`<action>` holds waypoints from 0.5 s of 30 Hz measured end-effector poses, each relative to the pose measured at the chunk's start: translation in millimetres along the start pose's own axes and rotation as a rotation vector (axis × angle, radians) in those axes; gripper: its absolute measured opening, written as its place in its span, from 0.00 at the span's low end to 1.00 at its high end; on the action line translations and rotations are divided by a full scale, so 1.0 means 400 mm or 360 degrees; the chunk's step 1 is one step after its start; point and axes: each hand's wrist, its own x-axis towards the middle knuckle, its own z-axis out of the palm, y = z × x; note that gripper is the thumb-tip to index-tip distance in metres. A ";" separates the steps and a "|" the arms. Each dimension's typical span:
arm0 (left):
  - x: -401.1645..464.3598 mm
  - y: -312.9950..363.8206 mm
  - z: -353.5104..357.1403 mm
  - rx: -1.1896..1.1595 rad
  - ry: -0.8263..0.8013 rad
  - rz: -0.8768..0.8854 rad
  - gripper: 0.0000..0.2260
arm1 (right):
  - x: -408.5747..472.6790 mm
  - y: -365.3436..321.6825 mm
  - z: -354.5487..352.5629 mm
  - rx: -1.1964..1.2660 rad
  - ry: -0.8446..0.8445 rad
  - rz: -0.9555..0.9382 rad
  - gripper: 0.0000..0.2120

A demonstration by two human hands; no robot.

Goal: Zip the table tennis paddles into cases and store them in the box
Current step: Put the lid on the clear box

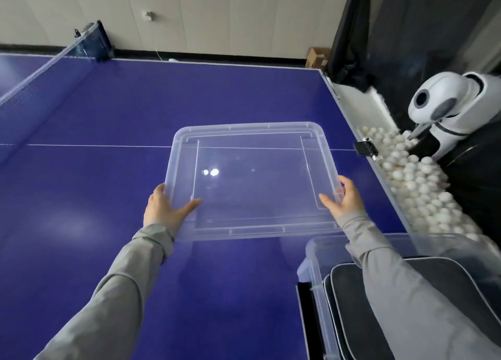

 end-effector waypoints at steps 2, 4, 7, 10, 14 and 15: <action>-0.067 0.035 0.027 -0.0013 0.0004 0.0003 0.42 | -0.019 0.042 -0.065 0.0003 0.0008 0.0006 0.31; -0.146 0.073 0.067 -0.0029 0.0015 -0.0009 0.42 | -0.041 0.095 -0.139 0.0024 0.0019 0.0010 0.31; -0.280 0.121 0.143 -0.0049 0.0030 -0.0036 0.42 | -0.075 0.192 -0.253 0.0035 0.0031 0.0013 0.31; -0.423 0.155 0.228 -0.0085 0.0048 -0.0085 0.42 | -0.108 0.293 -0.367 0.0039 0.0012 0.0006 0.31; -0.602 0.201 0.326 -0.0133 0.0038 -0.0124 0.42 | -0.159 0.415 -0.512 -0.0038 -0.0005 -0.0004 0.30; -0.643 0.208 0.341 -0.0149 0.0035 -0.0128 0.41 | -0.175 0.439 -0.542 -0.0066 -0.0016 0.0000 0.30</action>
